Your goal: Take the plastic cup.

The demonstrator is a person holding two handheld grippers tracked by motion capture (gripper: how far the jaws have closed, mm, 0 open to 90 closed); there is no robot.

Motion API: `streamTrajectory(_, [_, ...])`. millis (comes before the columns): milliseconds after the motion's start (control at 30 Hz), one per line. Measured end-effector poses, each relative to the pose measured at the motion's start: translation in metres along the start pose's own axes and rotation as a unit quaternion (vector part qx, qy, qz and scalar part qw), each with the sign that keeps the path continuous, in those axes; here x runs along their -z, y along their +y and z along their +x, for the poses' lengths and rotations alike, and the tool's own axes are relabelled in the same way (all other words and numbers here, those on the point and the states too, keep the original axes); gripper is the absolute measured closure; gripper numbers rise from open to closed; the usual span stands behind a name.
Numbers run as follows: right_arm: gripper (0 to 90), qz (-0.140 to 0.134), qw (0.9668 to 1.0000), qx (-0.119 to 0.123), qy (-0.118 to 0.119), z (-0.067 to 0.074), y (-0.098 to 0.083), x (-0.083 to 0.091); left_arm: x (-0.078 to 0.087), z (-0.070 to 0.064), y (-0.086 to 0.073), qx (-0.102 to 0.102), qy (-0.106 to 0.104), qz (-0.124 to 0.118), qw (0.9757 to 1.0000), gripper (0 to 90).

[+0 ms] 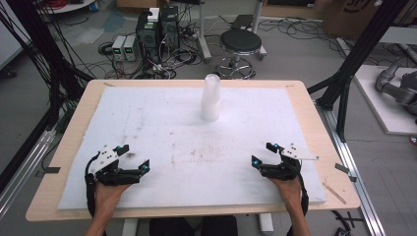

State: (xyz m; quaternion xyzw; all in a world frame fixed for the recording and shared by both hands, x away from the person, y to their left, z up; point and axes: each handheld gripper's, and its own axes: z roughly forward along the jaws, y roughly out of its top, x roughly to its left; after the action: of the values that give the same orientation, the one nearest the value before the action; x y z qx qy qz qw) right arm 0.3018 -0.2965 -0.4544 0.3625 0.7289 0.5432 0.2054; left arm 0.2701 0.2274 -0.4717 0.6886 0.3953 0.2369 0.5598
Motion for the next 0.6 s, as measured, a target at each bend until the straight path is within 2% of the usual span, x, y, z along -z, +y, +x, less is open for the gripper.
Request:
streamTrajectory(300, [16.6,-0.011,0.9999,-0.004,0.002,-0.0017,-0.0008,0.0021,0.0005,-0.0005,-0.0003,-0.002,0.002,-0.003,1.0000,2.3])
streamTrajectory(400, [16.6,-0.024,0.9997,-0.010,0.000,-0.0020,-0.0018,0.0047,0.0002,-0.0008,-0.0001,-0.004,0.002,-0.002,1.0000,2.3])
streamTrajectory(600, [16.6,-0.016,0.9998,-0.005,0.008,-0.0015,-0.0010,0.0034,0.0005,0.0010,-0.0001,0.003,0.001,-0.002,1.0000,2.3])
